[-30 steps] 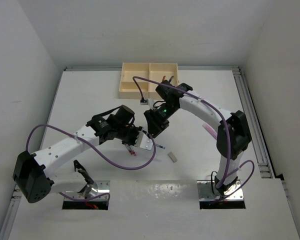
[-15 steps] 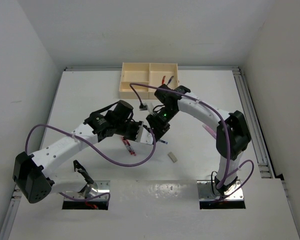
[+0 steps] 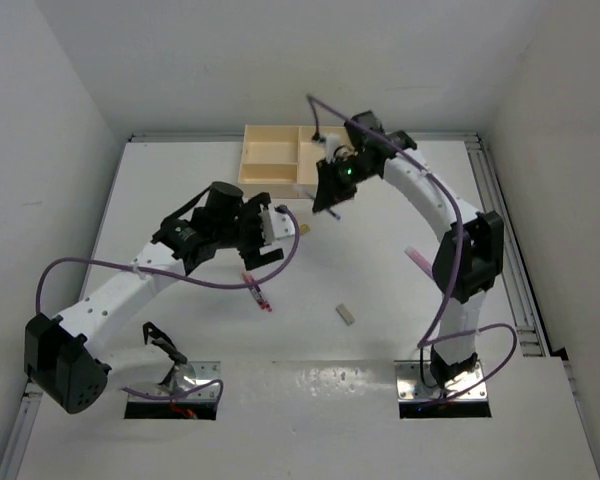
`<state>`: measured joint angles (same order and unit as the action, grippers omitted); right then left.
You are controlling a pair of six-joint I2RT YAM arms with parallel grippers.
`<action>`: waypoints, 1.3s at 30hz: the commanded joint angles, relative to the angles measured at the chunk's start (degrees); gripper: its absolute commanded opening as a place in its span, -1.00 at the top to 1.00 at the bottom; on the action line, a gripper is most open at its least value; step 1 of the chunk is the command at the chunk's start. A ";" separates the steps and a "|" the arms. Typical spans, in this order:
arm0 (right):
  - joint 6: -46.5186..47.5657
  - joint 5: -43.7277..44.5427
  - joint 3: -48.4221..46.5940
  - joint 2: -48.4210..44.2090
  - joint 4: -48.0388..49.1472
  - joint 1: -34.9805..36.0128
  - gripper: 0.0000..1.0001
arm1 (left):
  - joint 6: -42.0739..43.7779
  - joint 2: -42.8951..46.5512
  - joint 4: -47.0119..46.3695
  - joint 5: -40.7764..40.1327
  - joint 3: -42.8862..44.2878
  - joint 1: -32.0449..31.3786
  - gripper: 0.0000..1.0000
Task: Sort the stationery into containers
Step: Pass the stationery from the left arm to the right, then place the stationery into the container
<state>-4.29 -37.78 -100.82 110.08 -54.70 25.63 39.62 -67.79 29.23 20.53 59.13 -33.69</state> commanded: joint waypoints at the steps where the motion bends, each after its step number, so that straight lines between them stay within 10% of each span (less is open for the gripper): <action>1: -11.95 14.80 -7.62 3.55 18.88 -6.63 1.00 | -11.90 0.39 -4.35 -6.20 1.33 3.28 -0.91; 12: -19.52 28.99 -15.10 21.04 47.73 -10.42 1.00 | -20.00 -2.87 -9.53 -9.28 -2.70 12.59 -0.92; 22: -22.51 35.93 -21.27 33.53 52.76 -10.07 0.94 | -18.79 -2.70 -8.67 -8.58 -6.75 17.96 -0.93; 30: -22.16 34.80 -15.64 29.85 48.47 -10.07 0.05 | 5.35 -3.84 2.22 8.19 -9.83 20.68 -0.72; 39: -23.13 19.70 -8.62 10.62 37.83 -9.98 -0.06 | 36.30 -8.76 12.34 10.67 -11.32 20.77 -0.29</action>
<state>-27.05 -10.07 -110.65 133.05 -14.96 15.70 61.71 -75.24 37.74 28.18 48.34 -13.50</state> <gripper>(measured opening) 0.535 0.661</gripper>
